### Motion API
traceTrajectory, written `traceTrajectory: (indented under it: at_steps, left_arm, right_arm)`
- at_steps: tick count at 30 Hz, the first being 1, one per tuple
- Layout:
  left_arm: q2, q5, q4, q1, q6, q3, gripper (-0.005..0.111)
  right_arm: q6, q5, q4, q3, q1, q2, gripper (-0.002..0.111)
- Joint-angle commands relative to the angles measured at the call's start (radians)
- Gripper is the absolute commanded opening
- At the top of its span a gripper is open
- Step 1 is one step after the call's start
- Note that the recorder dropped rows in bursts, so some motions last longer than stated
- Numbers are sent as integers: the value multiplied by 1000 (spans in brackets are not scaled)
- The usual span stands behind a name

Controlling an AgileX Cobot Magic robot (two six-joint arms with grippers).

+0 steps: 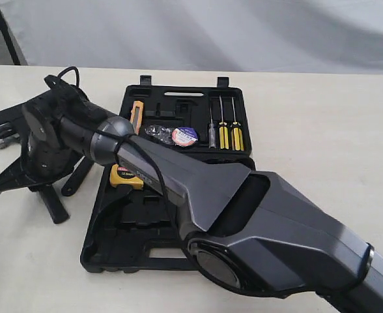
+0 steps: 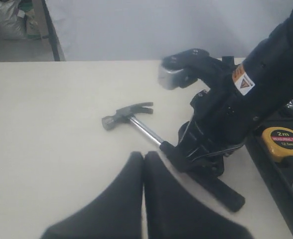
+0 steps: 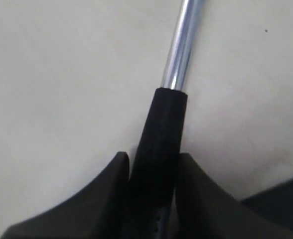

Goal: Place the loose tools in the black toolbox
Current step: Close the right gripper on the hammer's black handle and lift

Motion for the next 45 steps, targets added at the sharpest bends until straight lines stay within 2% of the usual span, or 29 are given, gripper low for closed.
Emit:
traceTrajectory:
  at_steps: [1, 5, 7, 15, 28, 29, 30, 35, 37, 41, 45]
  left_arm:
    - [-8, -17, -14, 3, -10, 9, 1]
    - [-8, -17, -14, 3, -10, 9, 1]
    - [-8, -17, -14, 3, -10, 9, 1]
    - [-8, -17, -14, 3, -10, 9, 1]
    - [-8, -17, -14, 3, -10, 9, 1]
    - [-8, -17, -14, 3, -10, 9, 1]
    - [-8, -17, -14, 3, -10, 9, 1]
    - [-8, -17, -14, 3, -10, 9, 1]
    - [-8, -17, -14, 3, -10, 9, 1]
    - [-8, -17, -14, 3, -10, 9, 1]
    - [-8, -17, -14, 3, -10, 9, 1]
  right_arm:
    - [-17, 162, -22, -139, -7, -17, -1]
    - [-51, 162, 25, -228, -16, -33, -1]
    - [-95, 162, 95, -228, -19, -48, -1]
    - [-168, 162, 155, -209, -19, -79, -1]
    - [-194, 162, 177, 222, 0, -176, 0]
    - [-191, 162, 180, 248, 1, -180, 1]
    - [-191, 162, 185, 263, 3, -180, 8]
    - [-194, 162, 183, 248, 8, -180, 51]
    - [-191, 162, 169, 203, 5, -180, 61]
    - [-191, 162, 146, 140, 5, -180, 61]
    - [-227, 86, 130, 133, 8, -173, 61]
